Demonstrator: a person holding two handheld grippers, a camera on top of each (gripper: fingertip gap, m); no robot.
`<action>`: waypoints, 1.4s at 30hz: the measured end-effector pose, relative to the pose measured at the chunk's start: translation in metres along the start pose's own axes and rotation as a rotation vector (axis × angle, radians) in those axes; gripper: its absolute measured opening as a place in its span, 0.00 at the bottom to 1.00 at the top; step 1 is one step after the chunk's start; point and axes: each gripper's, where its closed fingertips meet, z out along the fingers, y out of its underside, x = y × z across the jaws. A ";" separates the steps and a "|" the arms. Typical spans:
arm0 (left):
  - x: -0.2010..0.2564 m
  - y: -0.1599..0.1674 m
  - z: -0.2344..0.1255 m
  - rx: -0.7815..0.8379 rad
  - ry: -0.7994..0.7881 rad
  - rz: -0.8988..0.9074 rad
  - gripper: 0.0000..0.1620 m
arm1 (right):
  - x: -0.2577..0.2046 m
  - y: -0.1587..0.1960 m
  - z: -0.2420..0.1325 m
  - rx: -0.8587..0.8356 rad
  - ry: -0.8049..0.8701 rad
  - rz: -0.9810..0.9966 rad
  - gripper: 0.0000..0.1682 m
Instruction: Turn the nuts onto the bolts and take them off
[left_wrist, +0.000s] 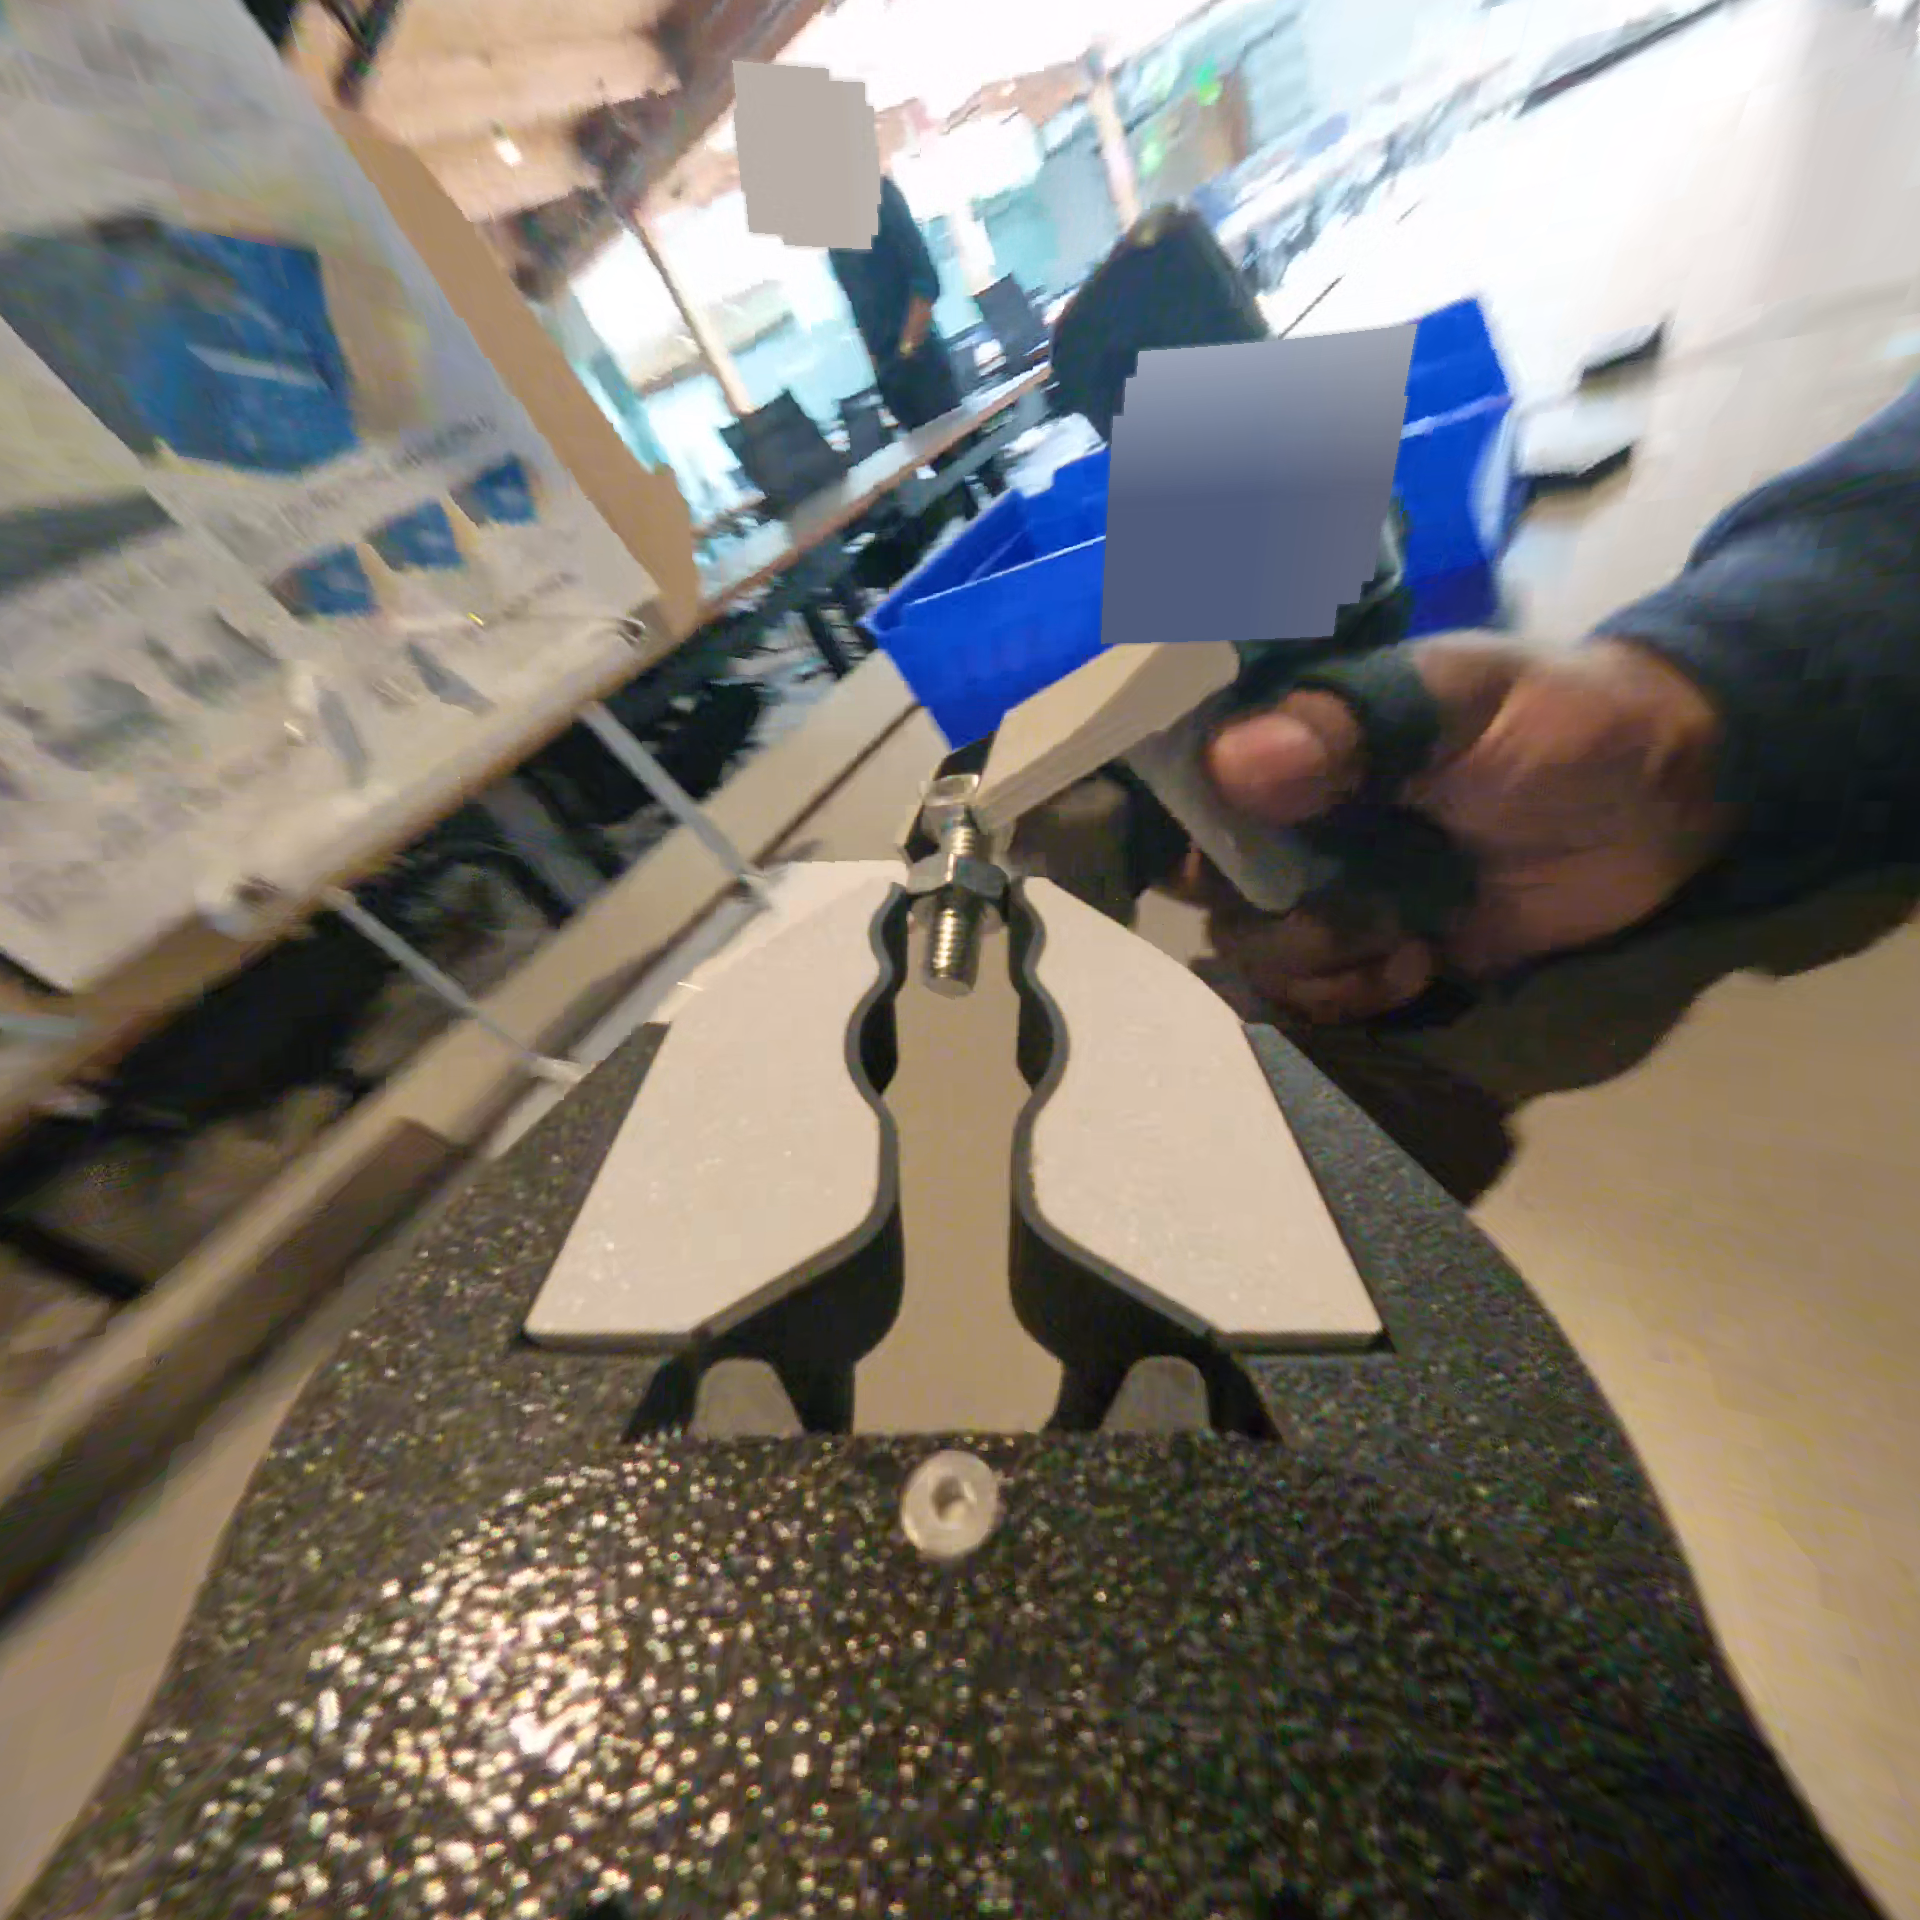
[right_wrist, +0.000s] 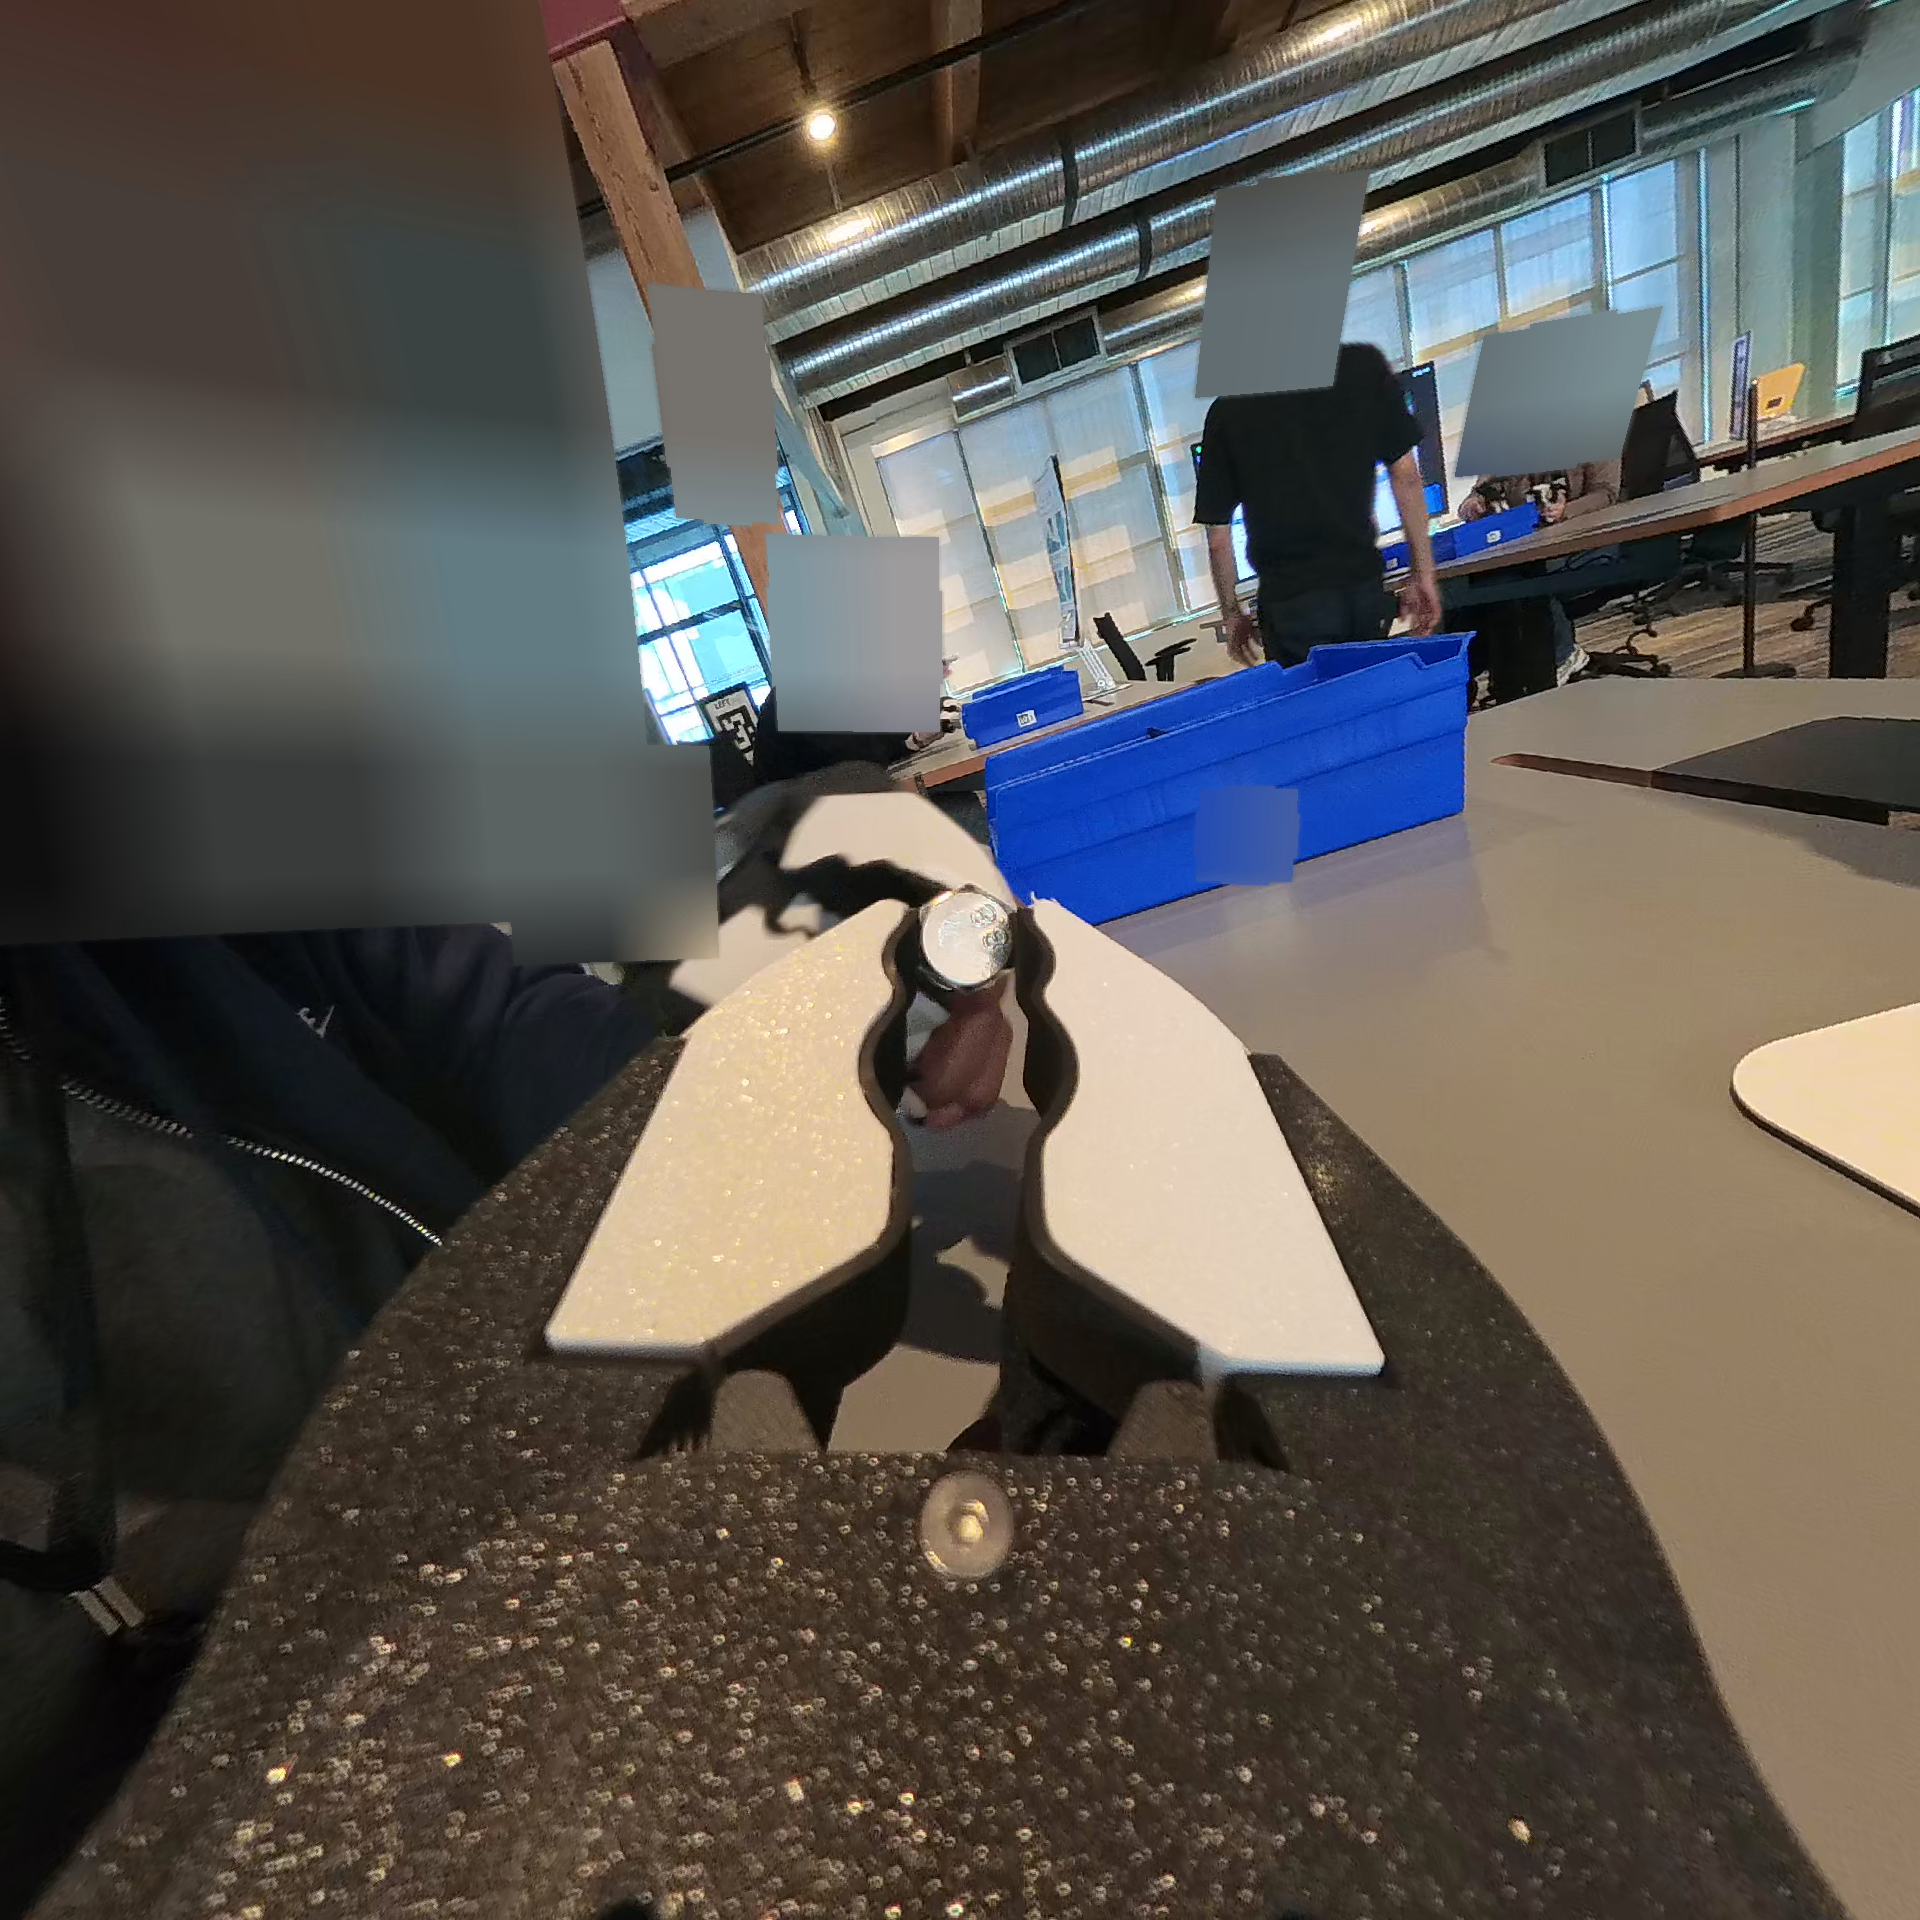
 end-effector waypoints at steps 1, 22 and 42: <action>-0.001 0.000 0.000 -0.005 -0.037 0.072 0.11 | 0.000 0.000 0.000 0.001 0.000 0.000 0.10; -0.069 0.022 -0.023 0.320 0.115 -0.940 0.20 | -0.015 -0.075 -0.014 0.309 0.052 0.076 0.10; -0.035 0.014 -0.017 0.239 0.223 -0.789 0.19 | -0.058 -0.175 -0.158 -0.130 0.605 -0.349 0.10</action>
